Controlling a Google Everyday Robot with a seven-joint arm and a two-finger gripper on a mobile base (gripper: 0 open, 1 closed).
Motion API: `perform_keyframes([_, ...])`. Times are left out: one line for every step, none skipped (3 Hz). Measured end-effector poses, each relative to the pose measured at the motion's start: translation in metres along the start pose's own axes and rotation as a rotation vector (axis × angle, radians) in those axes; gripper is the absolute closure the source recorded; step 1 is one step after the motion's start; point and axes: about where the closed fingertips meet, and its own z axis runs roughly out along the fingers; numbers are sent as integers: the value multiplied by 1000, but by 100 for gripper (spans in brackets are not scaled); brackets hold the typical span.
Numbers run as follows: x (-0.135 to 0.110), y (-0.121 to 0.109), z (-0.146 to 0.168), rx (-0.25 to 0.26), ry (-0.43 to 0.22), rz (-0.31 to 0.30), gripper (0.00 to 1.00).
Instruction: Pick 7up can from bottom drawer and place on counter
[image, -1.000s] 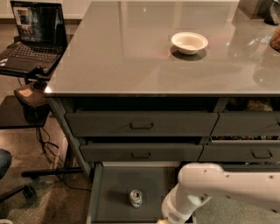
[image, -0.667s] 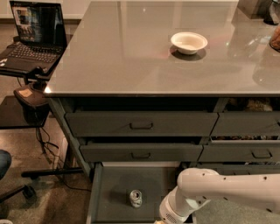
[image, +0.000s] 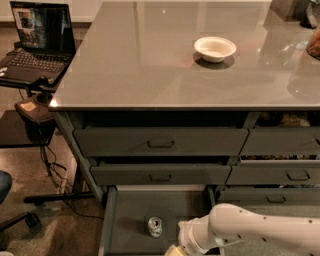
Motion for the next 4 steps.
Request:
perform_keyframes([-43,-1,-15,76,-209,-114,0])
perform_keyframes([-53,7,-30,108,-262,-184,0])
perform_keyframes([-50,1,-22,141,-247,-189,0])
perform_keyframes([-19,-15,-12,223,-158,-186,0])
